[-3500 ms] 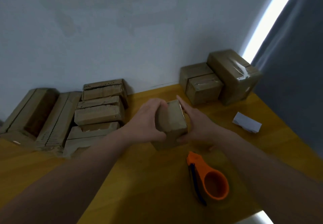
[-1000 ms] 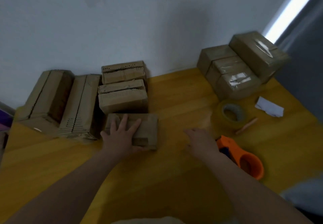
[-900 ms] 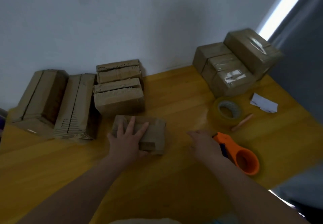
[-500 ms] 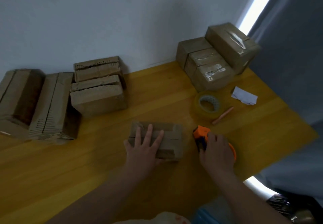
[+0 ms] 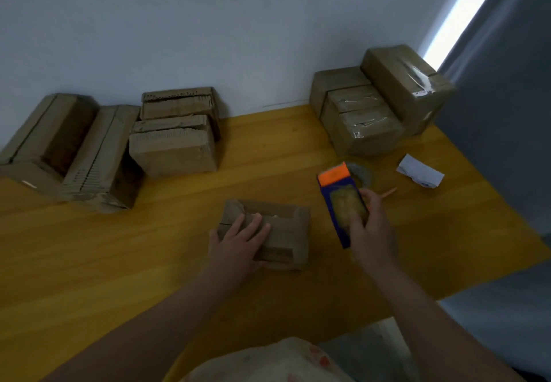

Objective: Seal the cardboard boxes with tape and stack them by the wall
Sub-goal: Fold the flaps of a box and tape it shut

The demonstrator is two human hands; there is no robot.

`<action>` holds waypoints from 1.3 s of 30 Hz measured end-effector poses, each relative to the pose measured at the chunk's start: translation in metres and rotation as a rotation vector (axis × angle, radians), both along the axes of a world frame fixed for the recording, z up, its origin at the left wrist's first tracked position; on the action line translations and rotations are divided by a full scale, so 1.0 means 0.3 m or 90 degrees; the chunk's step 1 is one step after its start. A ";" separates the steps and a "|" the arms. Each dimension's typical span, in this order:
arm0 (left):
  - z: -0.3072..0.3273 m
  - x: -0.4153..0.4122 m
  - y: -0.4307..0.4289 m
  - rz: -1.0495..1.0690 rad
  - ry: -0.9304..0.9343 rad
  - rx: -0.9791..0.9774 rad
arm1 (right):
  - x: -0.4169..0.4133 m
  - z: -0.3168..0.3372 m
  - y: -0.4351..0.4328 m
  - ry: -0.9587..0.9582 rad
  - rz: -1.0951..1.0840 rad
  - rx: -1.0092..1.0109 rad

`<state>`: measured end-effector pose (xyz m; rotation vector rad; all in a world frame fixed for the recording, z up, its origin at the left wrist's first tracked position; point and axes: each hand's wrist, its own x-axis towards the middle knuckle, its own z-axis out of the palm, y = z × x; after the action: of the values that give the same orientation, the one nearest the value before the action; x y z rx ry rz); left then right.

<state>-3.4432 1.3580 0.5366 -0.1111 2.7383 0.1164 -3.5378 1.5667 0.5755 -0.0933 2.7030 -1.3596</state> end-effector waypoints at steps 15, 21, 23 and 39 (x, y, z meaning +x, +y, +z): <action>-0.005 0.013 -0.113 -0.072 0.037 0.063 | -0.088 0.140 -0.190 -0.126 0.416 -0.060; -0.046 0.021 -0.165 -0.113 0.181 0.105 | -0.107 0.156 -0.196 0.051 0.477 0.203; -0.030 0.013 -0.158 -0.092 0.163 0.152 | -0.100 0.144 -0.192 0.071 0.471 0.242; 0.153 -0.077 -0.137 0.781 0.037 0.971 | -0.084 0.111 -0.142 0.065 0.476 0.189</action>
<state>-3.4663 1.3170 0.5826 -1.1943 1.4957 2.2586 -3.5629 1.5242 0.6088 -1.0384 2.4793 -0.7390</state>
